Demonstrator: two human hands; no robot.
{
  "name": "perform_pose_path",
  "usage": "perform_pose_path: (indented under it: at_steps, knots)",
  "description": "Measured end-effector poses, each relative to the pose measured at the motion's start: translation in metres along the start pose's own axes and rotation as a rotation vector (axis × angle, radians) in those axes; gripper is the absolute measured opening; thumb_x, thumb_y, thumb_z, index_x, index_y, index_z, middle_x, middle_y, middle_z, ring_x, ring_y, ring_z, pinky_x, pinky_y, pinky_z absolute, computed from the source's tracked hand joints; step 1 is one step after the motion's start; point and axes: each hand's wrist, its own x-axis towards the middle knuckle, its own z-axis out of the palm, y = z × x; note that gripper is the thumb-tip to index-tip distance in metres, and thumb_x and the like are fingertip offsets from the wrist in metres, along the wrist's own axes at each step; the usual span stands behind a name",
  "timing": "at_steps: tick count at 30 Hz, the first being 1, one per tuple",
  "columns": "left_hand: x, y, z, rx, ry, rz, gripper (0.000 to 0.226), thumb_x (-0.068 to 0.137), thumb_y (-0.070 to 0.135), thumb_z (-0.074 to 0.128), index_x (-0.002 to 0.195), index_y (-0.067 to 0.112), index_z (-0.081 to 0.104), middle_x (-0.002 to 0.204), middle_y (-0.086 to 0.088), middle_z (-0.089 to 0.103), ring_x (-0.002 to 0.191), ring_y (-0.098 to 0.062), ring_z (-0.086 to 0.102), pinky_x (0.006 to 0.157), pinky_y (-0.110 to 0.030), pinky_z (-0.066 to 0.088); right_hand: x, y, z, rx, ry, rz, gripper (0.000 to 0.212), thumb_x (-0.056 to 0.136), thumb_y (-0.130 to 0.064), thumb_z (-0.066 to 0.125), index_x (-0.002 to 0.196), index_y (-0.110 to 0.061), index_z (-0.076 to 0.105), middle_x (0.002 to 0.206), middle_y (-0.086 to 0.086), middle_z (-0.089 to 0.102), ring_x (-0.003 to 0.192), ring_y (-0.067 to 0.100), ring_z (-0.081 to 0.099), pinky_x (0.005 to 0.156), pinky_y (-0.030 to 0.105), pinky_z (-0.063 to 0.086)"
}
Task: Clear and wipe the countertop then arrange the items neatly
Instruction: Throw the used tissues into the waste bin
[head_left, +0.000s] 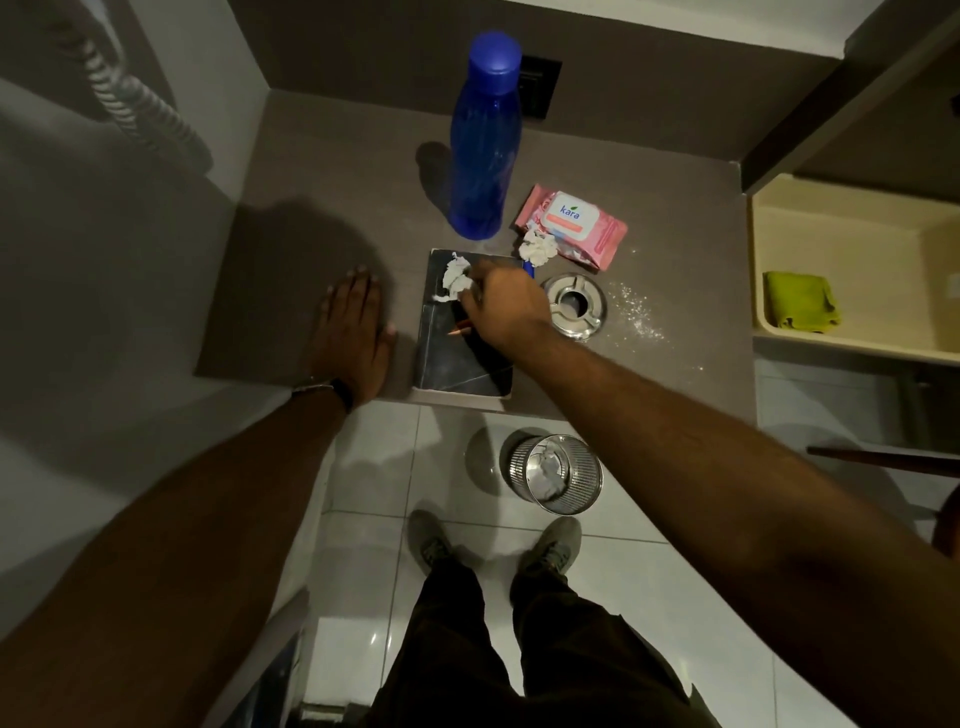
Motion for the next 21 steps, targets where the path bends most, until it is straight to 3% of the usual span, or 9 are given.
perform_pose_path:
  at_steps: [6,9,12,18,21]
  knots:
    - [0.000,0.001,0.000,-0.016,0.022,-0.007,0.069,0.108,0.042,0.034,0.167,0.010,0.018,0.174,-0.015,0.017,0.162,-0.032,0.017,0.133,-0.049,0.011,-0.077,0.028,-0.032,0.228,0.285,-0.050,0.021,0.097,-0.040,0.064,0.113,-0.026,0.068,0.103,-0.007,0.070,0.087,0.010,0.063,0.070,0.028,0.050]
    - [0.000,0.000,0.001,-0.017,0.020,-0.004,0.069,0.108,0.043,0.035,0.167,0.011,0.018,0.175,-0.015,0.017,0.162,-0.032,0.018,0.133,-0.049,0.011,-0.134,0.061,-0.042,0.307,0.374,0.026,0.021,0.095,-0.039,0.066,0.114,-0.030,0.067,0.096,-0.015,0.067,0.081,0.004,0.063,0.066,0.020,0.049]
    - [0.000,-0.001,0.002,-0.017,0.024,0.001,0.070,0.107,0.045,0.029,0.167,0.011,0.019,0.174,-0.014,0.019,0.162,-0.032,0.019,0.133,-0.049,0.011,-0.183,0.097,-0.033,0.378,0.317,0.145,0.019,0.093,-0.038,0.069,0.112,-0.035,0.066,0.091,-0.019,0.068,0.079,0.003,0.066,0.060,0.013,0.047]
    - [0.001,-0.001,0.003,0.005,0.017,0.006,0.070,0.109,0.047,0.032,0.167,0.011,0.018,0.175,-0.014,0.016,0.162,-0.032,0.017,0.133,-0.049,0.009,-0.237,0.161,0.019,0.247,0.057,0.386,0.015,0.088,-0.038,0.075,0.100,-0.031,0.068,0.087,-0.014,0.072,0.068,0.002,0.066,0.067,0.026,0.052]
    - [0.001,-0.001,0.003,0.009,0.013,-0.003,0.069,0.109,0.047,0.031,0.167,0.011,0.018,0.175,-0.013,0.015,0.163,-0.032,0.015,0.133,-0.049,0.008,-0.238,0.177,0.039,0.186,-0.041,0.470,0.017,0.092,-0.039,0.070,0.101,-0.024,0.070,0.090,-0.006,0.074,0.080,0.018,0.072,0.070,0.031,0.054]
